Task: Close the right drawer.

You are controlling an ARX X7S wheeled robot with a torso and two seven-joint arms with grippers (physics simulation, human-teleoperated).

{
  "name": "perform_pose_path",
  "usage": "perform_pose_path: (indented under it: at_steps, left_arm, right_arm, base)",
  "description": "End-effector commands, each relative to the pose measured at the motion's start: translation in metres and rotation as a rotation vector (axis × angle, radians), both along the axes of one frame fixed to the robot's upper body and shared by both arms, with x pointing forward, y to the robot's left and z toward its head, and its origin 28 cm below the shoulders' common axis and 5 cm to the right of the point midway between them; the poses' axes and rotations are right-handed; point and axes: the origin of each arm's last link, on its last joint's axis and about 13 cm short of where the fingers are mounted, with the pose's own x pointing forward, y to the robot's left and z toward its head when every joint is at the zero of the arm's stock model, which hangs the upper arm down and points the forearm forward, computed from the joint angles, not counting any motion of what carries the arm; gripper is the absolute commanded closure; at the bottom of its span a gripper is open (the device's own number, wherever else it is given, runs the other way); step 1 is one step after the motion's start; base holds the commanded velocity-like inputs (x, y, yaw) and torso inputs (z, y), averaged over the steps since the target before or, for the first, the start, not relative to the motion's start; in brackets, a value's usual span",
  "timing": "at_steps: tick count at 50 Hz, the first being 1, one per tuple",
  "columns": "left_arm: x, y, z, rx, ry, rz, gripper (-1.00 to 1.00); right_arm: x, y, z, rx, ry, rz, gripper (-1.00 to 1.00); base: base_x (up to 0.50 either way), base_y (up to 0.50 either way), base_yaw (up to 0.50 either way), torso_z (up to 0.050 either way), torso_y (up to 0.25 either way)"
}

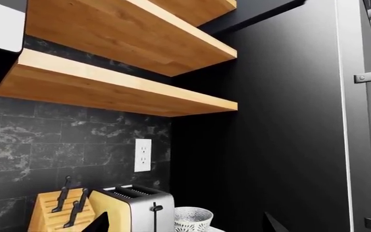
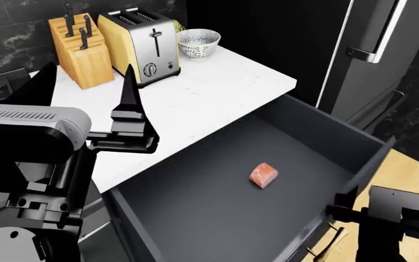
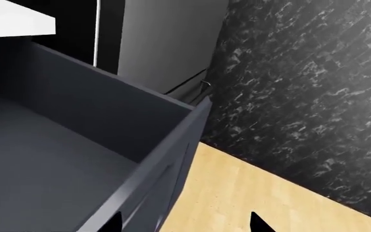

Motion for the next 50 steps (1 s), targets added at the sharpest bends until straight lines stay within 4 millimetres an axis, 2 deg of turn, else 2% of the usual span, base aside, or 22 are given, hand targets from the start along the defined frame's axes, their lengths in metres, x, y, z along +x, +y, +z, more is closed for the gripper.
perform_pose_path:
  at_steps: [1,8,17,29,39,42,45,48,50]
  left_arm:
    - [0.0,0.001,0.0,0.002,0.001,0.003,-1.0]
    - [0.001,0.001,-0.001,0.008,0.004,0.009,-1.0]
    - [0.001,0.001,-0.002,0.01,0.007,0.007,-1.0]
    - [0.001,0.002,-0.004,0.004,0.008,0.009,-1.0]
    - [0.0,0.001,-0.002,0.006,0.004,0.007,-1.0]
    - [0.0,0.001,-0.001,0.006,0.003,0.009,-1.0]
    - [0.0,0.001,-0.002,0.006,0.004,0.009,-1.0]
    - [0.0,0.0,-0.002,0.006,0.004,0.006,-1.0]
    - [-0.001,0.0,-0.002,0.006,0.003,0.005,-1.0]
  right_arm:
    - [0.003,0.038,-0.023,0.194,0.074,0.161,-1.0]
    - [0.016,0.045,-0.038,0.218,0.103,0.175,-1.0]
    - [0.023,0.051,-0.038,0.234,0.092,0.21,-1.0]
    - [0.003,0.044,-0.018,0.211,0.043,0.177,-1.0]
    - [-0.016,0.042,0.015,0.141,0.003,0.192,-1.0]
    - [-0.026,0.041,0.03,0.12,-0.033,0.191,-1.0]
    - [-0.039,0.039,0.051,0.088,-0.089,0.182,-1.0]
    - [-0.058,0.035,0.083,0.01,-0.146,0.164,-1.0]
    - [-0.064,0.034,0.094,-0.015,-0.159,0.16,-1.0]
  base:
    - [0.0,0.0,0.0,0.0,0.0]
    - [0.0,0.0,0.0,0.0,0.0]
    - [0.0,0.0,0.0,0.0,0.0]
    - [0.0,0.0,0.0,0.0,0.0]
    - [0.0,0.0,0.0,0.0,0.0]
    - [0.0,0.0,0.0,0.0,0.0]
    - [0.0,0.0,0.0,0.0,0.0]
    - [0.0,0.0,0.0,0.0,0.0]
    - [0.0,0.0,0.0,0.0,0.0]
